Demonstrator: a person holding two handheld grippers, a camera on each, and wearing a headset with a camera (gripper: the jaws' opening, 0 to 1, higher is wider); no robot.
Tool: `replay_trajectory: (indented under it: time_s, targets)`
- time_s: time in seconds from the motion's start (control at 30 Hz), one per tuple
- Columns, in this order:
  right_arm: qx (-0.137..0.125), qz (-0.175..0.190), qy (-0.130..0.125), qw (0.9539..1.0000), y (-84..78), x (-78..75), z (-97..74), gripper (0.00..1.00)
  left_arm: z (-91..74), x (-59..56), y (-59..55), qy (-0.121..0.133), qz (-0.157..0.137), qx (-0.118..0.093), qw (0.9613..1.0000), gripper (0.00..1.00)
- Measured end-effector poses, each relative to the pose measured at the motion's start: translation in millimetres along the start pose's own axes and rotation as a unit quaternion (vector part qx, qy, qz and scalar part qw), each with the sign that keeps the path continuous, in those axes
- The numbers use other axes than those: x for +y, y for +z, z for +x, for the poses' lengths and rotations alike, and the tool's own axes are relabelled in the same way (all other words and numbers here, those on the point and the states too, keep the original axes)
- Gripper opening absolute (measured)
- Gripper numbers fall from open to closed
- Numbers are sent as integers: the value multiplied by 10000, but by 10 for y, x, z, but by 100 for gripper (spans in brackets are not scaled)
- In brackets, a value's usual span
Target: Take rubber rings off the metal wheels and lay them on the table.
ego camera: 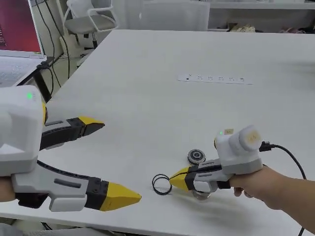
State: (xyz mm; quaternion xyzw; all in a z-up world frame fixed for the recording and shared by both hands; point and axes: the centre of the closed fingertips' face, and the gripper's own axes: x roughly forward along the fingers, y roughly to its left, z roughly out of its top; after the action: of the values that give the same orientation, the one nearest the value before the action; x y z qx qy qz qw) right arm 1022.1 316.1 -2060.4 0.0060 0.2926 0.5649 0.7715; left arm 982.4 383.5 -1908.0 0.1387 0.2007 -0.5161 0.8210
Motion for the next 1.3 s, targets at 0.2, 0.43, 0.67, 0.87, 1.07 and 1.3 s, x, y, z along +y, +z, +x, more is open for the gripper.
replay_trajectory:
  time_s: [0.2,0.43,0.67,0.87,1.07,1.3]
  targets:
    - [30,-36,-62,10000,-4,-20,10,0,-7,7,7,19,6,-12,10000,92]
    - [108,-243,-143,9995,-24,-31,36,0,-8,-16,-18,11,-22,7,10000,92]
    - [271,-563,-194,9979,-68,-12,58,3,-16,-20,-25,15,-26,23,10000,92]
    - [332,-769,-254,9962,-74,-23,39,10,-14,-24,-18,0,-1,50,10000,92]
    - [257,-782,-336,9960,-50,-42,-23,15,17,-34,5,-37,28,68,10000,92]
    - [-105,-617,-339,9975,102,-36,-97,23,48,-38,80,-70,93,29,9999,92]
